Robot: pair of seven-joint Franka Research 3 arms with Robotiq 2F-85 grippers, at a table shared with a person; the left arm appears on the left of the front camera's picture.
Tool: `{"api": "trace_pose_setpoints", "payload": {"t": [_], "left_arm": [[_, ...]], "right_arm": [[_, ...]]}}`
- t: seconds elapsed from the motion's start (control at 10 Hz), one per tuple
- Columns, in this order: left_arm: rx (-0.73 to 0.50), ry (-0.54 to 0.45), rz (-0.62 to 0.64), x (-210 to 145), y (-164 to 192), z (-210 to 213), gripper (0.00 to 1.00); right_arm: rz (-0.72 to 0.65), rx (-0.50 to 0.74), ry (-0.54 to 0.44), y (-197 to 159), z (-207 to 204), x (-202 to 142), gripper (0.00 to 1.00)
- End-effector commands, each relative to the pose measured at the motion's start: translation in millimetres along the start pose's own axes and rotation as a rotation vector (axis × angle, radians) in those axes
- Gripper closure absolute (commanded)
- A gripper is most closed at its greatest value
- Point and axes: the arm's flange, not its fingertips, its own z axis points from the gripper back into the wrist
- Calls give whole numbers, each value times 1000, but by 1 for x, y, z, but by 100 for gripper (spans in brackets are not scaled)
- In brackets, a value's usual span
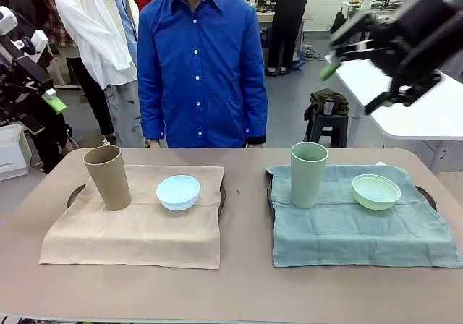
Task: Set up a tray with a mat and arrange the tableware.
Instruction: Place the Picnic Bowl and Reusable plastic cup back onto the Handle tray in front of the human's position.
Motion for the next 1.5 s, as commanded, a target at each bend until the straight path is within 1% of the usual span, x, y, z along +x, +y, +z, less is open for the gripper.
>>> {"api": "trace_pose_setpoints", "payload": {"t": [0.0,0.1,0.2,0.3,0.4,0.6,0.7,0.8,0.9,1.0,1.1,1.2,1.3,1.4], "left_arm": [[-210,-41,8,10,28,10,0],[-274,-54,-17,8,40,9,0],[-288,-72,-94,3,49,10,0],[-210,-85,-203,-3,47,10,0],[-251,-65,-19,5,49,5,0],[-251,-65,-19,5,49,5,0],[-251,-65,-19,5,49,5,0],[-250,-70,-54,4,52,5,0],[-285,-112,-18,4,60,3,0],[-290,-185,37,1,67,4,0],[-297,-245,62,0,73,5,0],[-335,-271,72,-1,78,11,0],[-342,-259,60,-3,83,14,0],[-373,-240,37,-5,89,17,0]], "right_arm": [[-24,139,-68,-49,21,-7,0],[-60,184,-95,-67,37,-5,0],[-84,216,-119,-79,47,-5,0],[-141,129,-119,-75,45,-5,0],[-88,169,-109,-70,52,-3,0],[-88,169,-109,-70,52,-3,0],[-115,155,-130,-77,58,-4,0],[-149,208,-40,-82,65,19,0],[-208,272,-22,-98,76,42,0],[-262,305,-15,-115,85,58,0],[-285,311,13,-131,93,70,0],[-297,289,63,-148,102,83,0],[-327,268,66,-168,108,94,0],[-365,246,105,-190,110,102,0]]}}
